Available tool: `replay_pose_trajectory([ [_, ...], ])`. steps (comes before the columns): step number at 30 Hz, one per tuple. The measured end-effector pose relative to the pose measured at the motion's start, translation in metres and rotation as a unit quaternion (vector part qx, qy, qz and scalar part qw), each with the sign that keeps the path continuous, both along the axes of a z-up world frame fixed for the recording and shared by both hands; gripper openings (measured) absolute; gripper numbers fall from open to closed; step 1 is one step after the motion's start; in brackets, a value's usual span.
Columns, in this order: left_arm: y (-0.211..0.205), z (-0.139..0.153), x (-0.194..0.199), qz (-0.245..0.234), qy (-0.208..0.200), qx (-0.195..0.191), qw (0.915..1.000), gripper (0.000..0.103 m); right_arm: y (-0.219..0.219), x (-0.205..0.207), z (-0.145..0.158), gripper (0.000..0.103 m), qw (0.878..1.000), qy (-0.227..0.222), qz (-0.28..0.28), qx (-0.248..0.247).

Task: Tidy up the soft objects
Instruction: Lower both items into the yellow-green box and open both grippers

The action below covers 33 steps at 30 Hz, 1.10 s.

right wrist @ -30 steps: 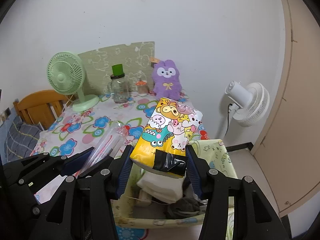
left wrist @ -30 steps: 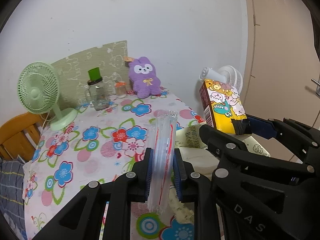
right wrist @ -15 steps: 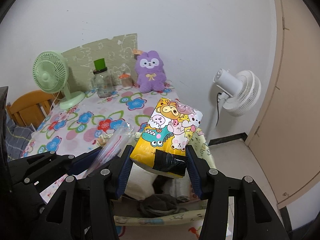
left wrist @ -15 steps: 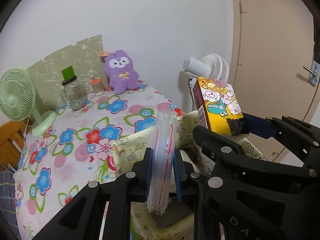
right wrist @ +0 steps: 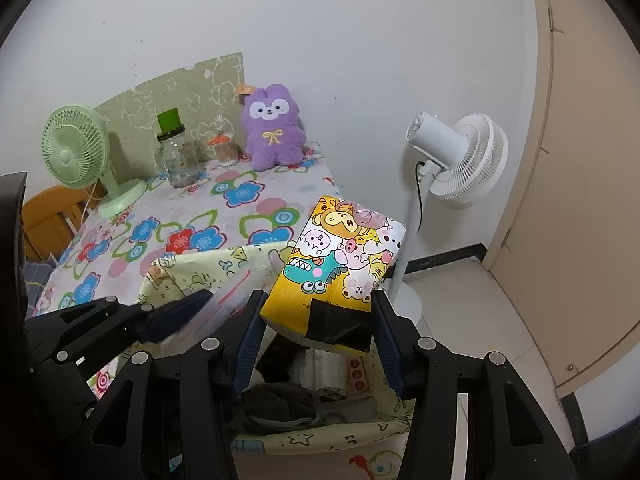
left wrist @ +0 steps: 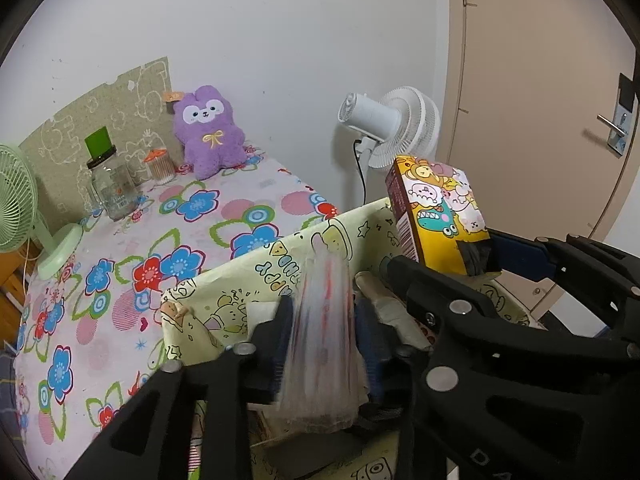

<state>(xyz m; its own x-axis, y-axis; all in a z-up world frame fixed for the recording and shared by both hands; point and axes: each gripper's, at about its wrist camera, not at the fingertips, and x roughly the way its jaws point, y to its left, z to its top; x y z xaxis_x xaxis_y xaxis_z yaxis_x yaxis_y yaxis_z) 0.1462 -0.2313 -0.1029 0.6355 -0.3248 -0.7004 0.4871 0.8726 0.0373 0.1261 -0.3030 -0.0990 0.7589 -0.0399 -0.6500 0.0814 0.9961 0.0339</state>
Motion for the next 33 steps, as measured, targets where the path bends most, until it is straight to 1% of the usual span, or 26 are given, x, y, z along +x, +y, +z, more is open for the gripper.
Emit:
replay_pose_trajectory([
  [3,0.001,-0.001,0.001,0.003,0.004,0.003,1.0000,0.051,0.001,0.001,-0.001,0.054,1.000,0.003,0.005,0.001],
  [4,0.002,-0.001,0.001,0.004,0.004,0.005,1.0000,0.059,0.002,0.001,-0.002,0.054,1.000,0.003,0.007,0.002],
  [5,0.003,-0.002,0.001,0.006,0.004,0.008,0.9999,0.063,0.004,0.001,-0.002,0.054,1.000,0.004,0.009,0.002],
  [10,0.010,-0.003,-0.002,0.013,0.001,0.022,0.9997,0.073,0.010,0.002,-0.004,0.055,1.000,0.009,0.019,0.005],
  [16,0.020,-0.005,-0.005,0.024,-0.002,0.032,0.9992,0.078,0.020,0.002,-0.009,0.056,0.999,0.016,0.029,0.019],
  [20,0.028,-0.006,-0.008,0.027,-0.004,0.035,0.9990,0.079,0.027,0.001,-0.012,0.060,0.999,0.021,0.036,0.024],
  [22,0.031,-0.004,-0.012,0.022,-0.006,0.033,0.9992,0.079,0.030,0.000,-0.012,0.068,0.999,0.021,0.035,0.024],
  [23,0.032,-0.003,-0.013,0.022,-0.007,0.032,0.9992,0.081,0.031,-0.002,-0.011,0.080,0.999,0.019,0.028,0.021],
  [24,0.033,-0.002,-0.015,0.024,-0.009,0.032,0.9992,0.083,0.031,-0.003,-0.010,0.087,0.999,0.018,0.023,0.020],
  [25,0.034,-0.001,-0.016,0.028,-0.012,0.032,0.9990,0.085,0.031,-0.004,-0.010,0.087,0.999,0.017,0.020,0.022],
  [27,0.038,0.000,-0.017,0.030,-0.014,0.031,0.9990,0.085,0.032,-0.006,-0.009,0.087,0.999,0.017,0.021,0.027],
  [33,0.050,0.004,-0.023,0.042,-0.015,0.027,0.9986,0.089,0.043,-0.012,-0.004,0.088,0.999,0.015,0.022,0.021],
])
